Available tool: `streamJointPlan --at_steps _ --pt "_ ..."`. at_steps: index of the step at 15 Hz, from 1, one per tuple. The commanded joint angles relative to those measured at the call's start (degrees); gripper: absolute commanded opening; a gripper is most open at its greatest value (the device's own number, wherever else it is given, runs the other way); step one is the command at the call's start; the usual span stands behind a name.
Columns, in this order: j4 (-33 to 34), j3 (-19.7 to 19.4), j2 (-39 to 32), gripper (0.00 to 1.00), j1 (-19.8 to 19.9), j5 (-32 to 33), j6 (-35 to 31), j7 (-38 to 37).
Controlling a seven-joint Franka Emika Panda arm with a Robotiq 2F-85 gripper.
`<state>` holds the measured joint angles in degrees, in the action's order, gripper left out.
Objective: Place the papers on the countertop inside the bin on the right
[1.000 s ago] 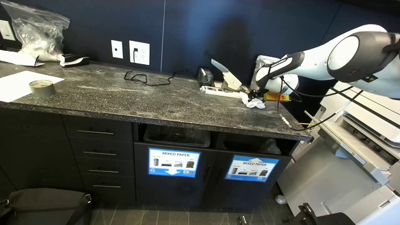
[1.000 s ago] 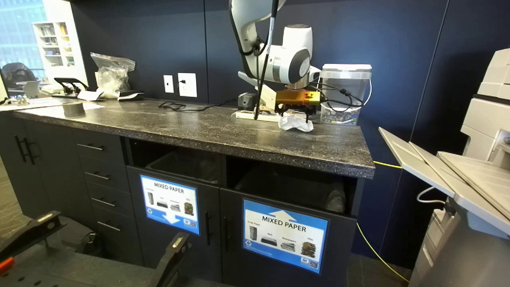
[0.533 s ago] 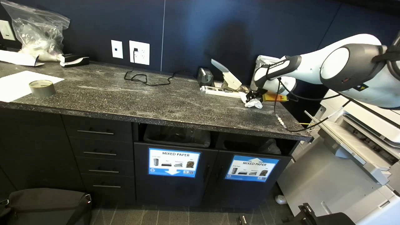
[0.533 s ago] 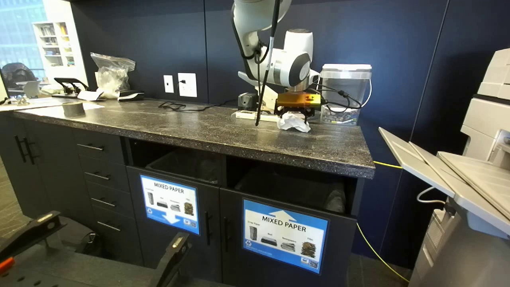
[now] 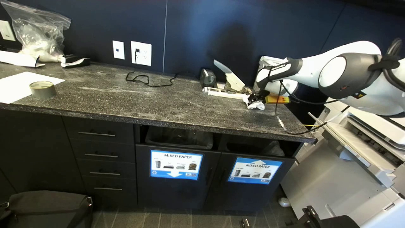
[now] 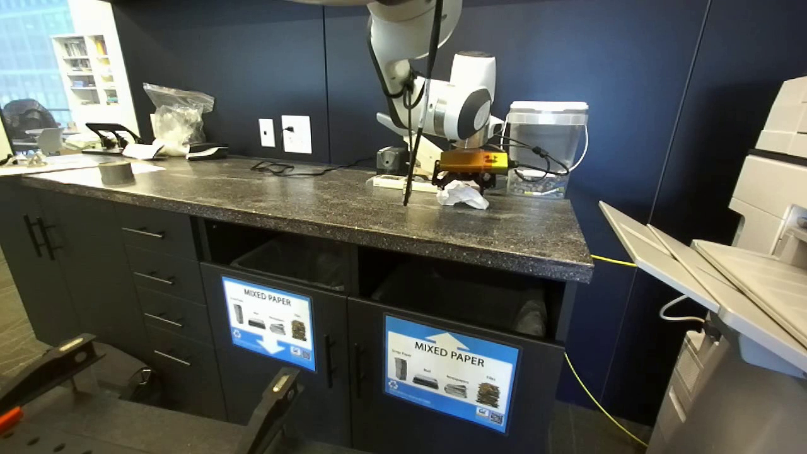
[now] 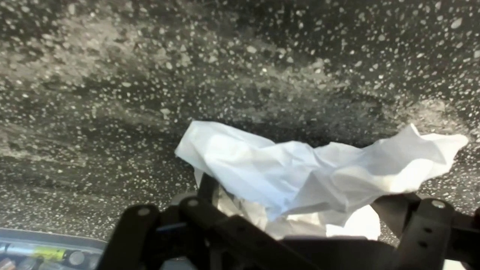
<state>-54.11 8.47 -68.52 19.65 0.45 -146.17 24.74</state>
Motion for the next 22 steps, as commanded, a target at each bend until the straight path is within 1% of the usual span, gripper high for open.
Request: streamJointPlan --at_steps 1,5,8,9,11,12,13,14,17,20,22 --pt "5.11 0.1 -2.82 0.73 -0.37 -1.33 2.63 2.42" --pt "5.83 -0.24 -2.9 0.42 -0.63 -1.02 4.73 3.42" --pt "5.72 -1.51 -2.42 0.19 -1.34 0.04 7.87 4.29" --pt "5.76 -2.34 -2.38 0.13 -1.75 0.5 8.49 4.11" --pt "4.51 -3.81 -1.29 0.09 -2.42 1.57 9.98 4.53" --pt "2.85 -4.02 -0.16 0.08 -2.52 2.95 10.12 4.18" --pt "1.6 -4.73 0.77 0.08 -2.95 3.7 10.38 4.11" --pt "0.27 -5.21 1.88 0.11 -3.24 4.5 10.8 4.01" --pt "-4.05 -6.71 5.03 0.11 -4.62 7.47 11.61 3.81" --pt "-10.98 -7.88 9.45 0.11 -5.86 10.0 11.24 3.24" --pt "-16.89 -8.4 13.16 0.1 -6.54 11.1 10.72 2.93"
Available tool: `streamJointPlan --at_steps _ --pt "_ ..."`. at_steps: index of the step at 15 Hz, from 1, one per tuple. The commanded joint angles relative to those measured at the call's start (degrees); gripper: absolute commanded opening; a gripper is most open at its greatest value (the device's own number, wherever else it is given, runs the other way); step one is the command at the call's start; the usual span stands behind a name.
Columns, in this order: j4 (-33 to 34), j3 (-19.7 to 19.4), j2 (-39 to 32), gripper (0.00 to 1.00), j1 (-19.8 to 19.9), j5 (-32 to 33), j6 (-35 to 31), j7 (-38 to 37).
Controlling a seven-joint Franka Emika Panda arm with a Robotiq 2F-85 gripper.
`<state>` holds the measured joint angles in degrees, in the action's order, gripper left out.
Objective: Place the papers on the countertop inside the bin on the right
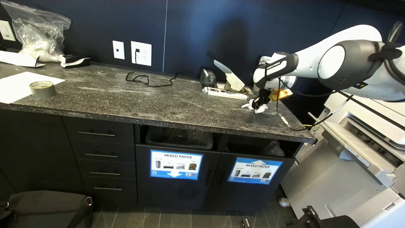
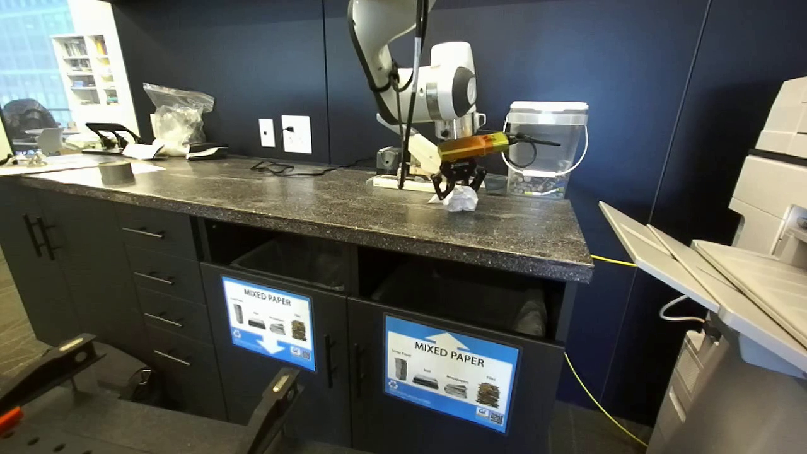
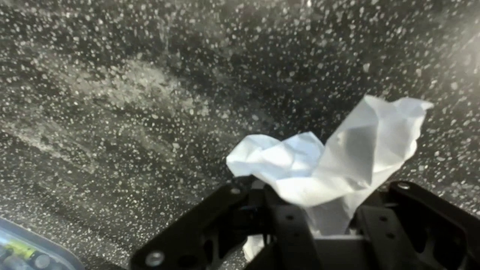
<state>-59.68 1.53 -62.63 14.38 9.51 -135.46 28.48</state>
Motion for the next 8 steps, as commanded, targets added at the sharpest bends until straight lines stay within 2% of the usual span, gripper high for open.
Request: streamJointPlan --at_steps 1,8 --pt "-13.4 -2.04 8.66 0.11 -1.75 1.66 0.26 -0.5" --pt "-31.53 -3.17 19.85 0.11 -2.98 1.29 -1.77 -4.46"
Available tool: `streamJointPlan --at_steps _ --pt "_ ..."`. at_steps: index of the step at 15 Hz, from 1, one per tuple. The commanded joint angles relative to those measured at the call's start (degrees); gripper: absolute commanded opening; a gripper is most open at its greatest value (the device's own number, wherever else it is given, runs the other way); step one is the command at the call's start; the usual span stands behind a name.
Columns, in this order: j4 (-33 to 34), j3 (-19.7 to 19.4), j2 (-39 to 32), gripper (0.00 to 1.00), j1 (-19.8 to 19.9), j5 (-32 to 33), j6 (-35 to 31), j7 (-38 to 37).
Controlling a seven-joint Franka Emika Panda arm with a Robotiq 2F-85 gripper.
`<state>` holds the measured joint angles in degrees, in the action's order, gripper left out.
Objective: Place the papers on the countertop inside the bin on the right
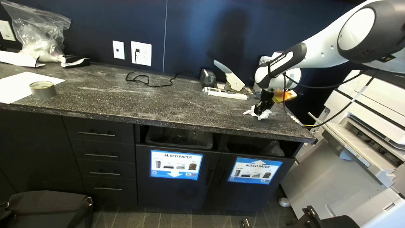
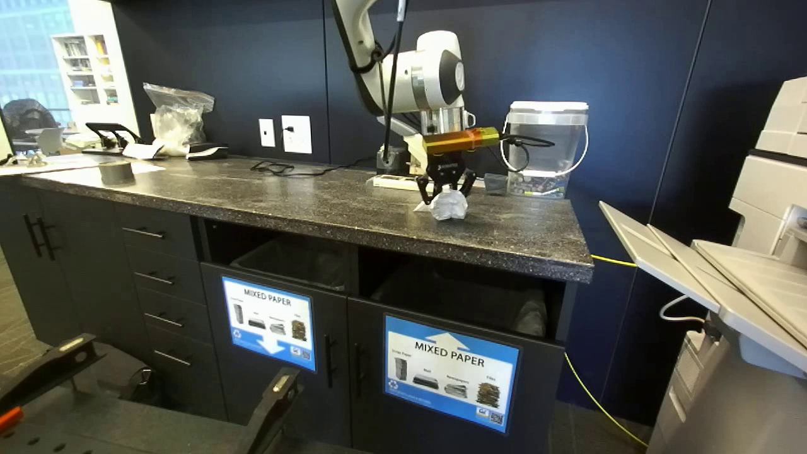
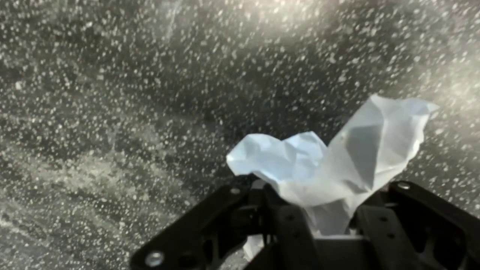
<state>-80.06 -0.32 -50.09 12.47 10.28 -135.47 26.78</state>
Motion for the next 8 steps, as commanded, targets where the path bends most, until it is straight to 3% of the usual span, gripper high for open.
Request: streamJointPlan --at_steps 1,8 --pt "-13.69 -1.4 8.83 0.11 -1.05 0.31 -2.18 -3.54" --pt "-33.48 -1.9 19.48 0.11 -1.04 -1.02 -10.47 -10.02"
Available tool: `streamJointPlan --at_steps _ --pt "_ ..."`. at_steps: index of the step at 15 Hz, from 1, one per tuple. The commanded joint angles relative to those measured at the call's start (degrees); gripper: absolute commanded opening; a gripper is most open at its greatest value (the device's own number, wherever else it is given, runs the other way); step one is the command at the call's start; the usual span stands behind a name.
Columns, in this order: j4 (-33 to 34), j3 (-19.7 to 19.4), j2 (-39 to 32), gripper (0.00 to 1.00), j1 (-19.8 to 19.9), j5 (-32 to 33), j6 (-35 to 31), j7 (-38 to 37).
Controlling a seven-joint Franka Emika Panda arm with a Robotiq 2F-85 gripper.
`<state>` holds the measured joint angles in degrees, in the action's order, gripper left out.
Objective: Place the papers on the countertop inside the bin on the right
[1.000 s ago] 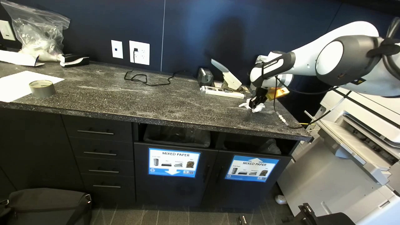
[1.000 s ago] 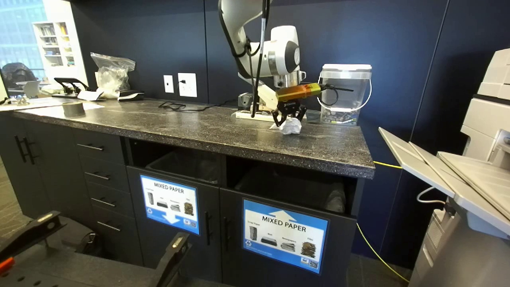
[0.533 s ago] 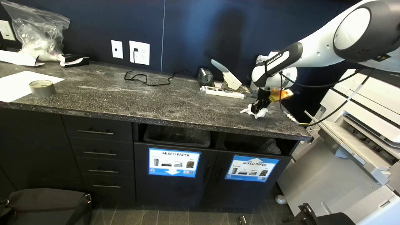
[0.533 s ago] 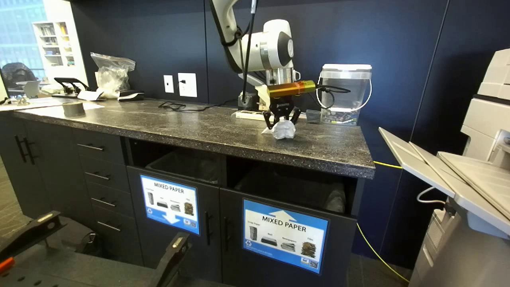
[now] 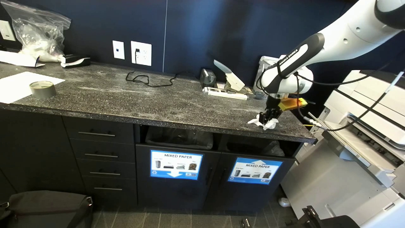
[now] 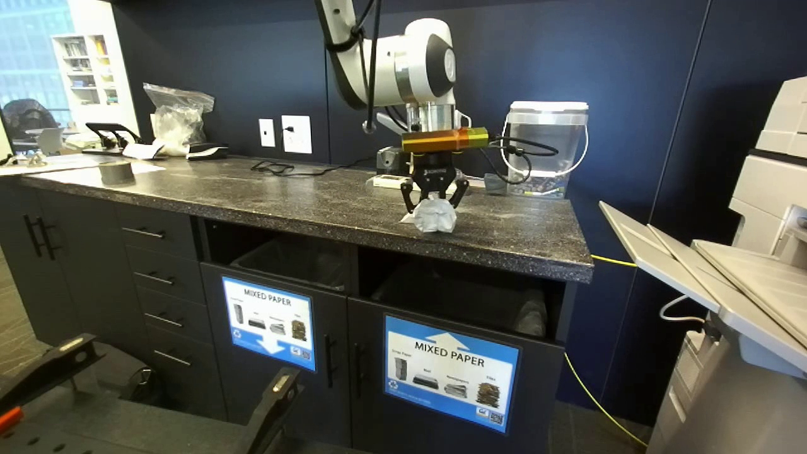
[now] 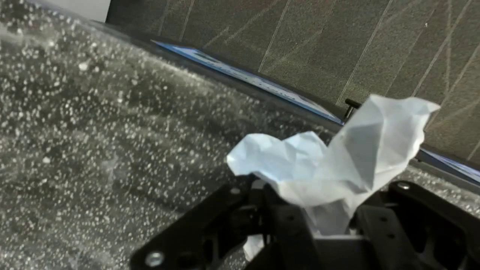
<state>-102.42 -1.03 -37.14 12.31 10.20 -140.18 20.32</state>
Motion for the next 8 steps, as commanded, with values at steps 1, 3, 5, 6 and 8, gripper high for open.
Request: streamJointPlan --at_steps 1,3,5,6,8 --pt "-14.11 -1.64 7.84 0.11 -1.18 -0.93 -8.44 -5.39" --pt "-20.34 -2.48 10.37 0.11 -1.66 -1.05 -14.71 -9.1" --pt "-25.59 -3.33 12.07 0.11 -2.29 -1.11 -20.41 -12.35" --pt "-27.69 -3.82 12.61 0.11 -2.71 -1.06 -22.91 -13.72" --pt "-30.62 -4.14 12.9 0.11 -3.13 -1.52 -26.27 -15.1"
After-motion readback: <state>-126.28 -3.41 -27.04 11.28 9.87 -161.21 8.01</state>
